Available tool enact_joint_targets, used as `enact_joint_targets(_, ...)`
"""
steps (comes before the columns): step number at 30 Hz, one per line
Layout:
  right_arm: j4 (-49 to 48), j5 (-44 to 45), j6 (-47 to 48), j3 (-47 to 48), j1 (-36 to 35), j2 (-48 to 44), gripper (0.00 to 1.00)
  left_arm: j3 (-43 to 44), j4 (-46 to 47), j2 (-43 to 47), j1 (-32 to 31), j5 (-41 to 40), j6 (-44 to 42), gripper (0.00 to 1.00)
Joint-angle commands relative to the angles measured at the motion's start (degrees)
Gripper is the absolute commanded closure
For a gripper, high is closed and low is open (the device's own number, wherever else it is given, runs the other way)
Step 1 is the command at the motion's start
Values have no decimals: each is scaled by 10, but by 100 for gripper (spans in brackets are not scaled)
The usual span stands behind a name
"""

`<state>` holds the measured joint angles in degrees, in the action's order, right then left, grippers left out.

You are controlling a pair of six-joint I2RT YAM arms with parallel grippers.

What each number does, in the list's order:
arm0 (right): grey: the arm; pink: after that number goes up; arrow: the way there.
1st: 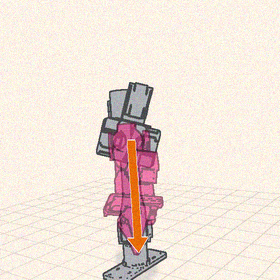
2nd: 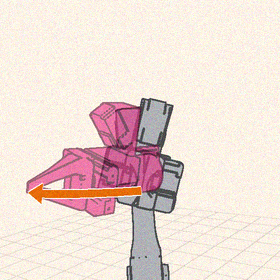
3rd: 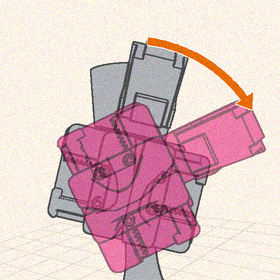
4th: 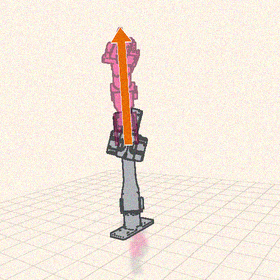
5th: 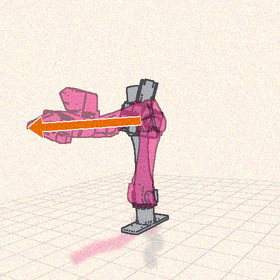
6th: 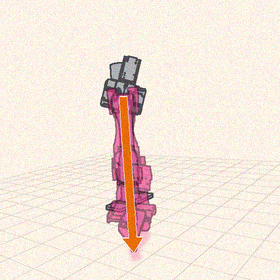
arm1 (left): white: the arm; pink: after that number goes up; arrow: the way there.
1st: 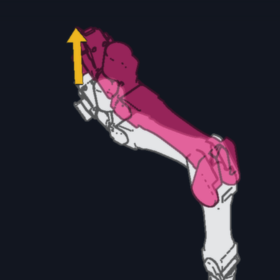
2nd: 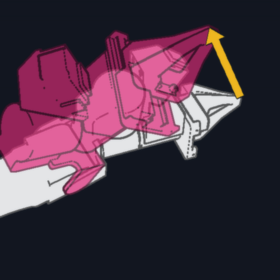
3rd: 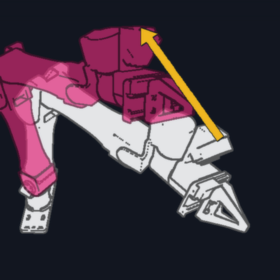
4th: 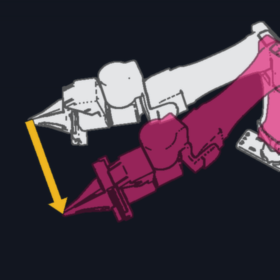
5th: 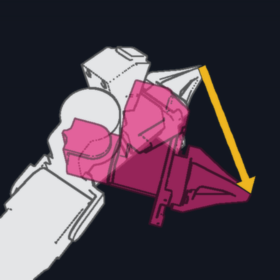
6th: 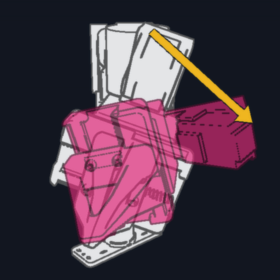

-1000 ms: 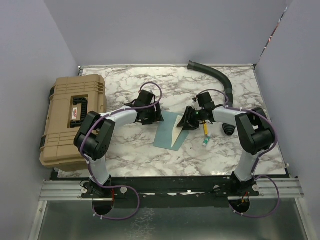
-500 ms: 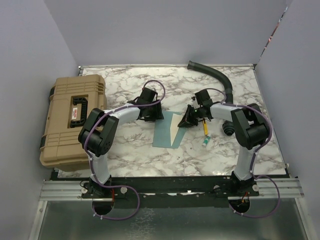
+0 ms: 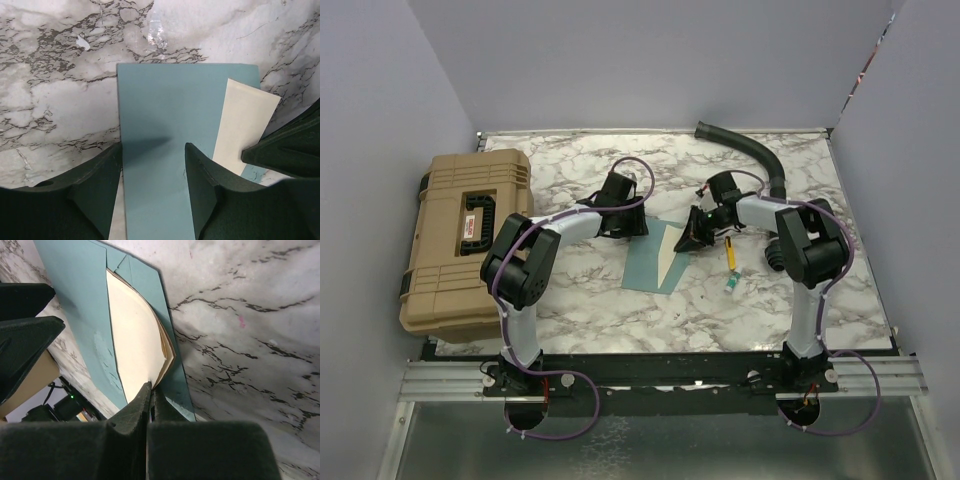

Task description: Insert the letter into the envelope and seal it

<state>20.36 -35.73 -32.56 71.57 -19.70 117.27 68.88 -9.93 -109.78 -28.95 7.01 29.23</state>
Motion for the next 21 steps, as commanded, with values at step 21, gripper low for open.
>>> enact_joint_targets(21, -394, 48, -151, -175, 1, -57, 64, -38, -33, -40, -2, -5, 4, 47)
